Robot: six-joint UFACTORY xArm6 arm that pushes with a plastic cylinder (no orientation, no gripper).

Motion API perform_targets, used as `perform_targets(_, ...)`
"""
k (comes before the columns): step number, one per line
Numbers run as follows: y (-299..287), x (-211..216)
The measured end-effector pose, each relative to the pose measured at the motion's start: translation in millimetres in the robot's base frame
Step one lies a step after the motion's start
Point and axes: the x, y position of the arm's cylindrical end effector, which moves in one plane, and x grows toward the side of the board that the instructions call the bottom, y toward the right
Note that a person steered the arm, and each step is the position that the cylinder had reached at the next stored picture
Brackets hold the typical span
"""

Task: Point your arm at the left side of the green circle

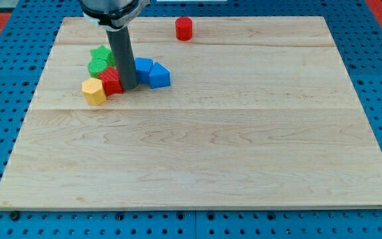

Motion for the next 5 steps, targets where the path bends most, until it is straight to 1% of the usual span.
perform_targets(1, 22, 21)
perform_targets(2, -10, 45)
perform_targets(3, -68, 74)
perform_targets(4, -131, 20)
perform_targets(5, -149, -18)
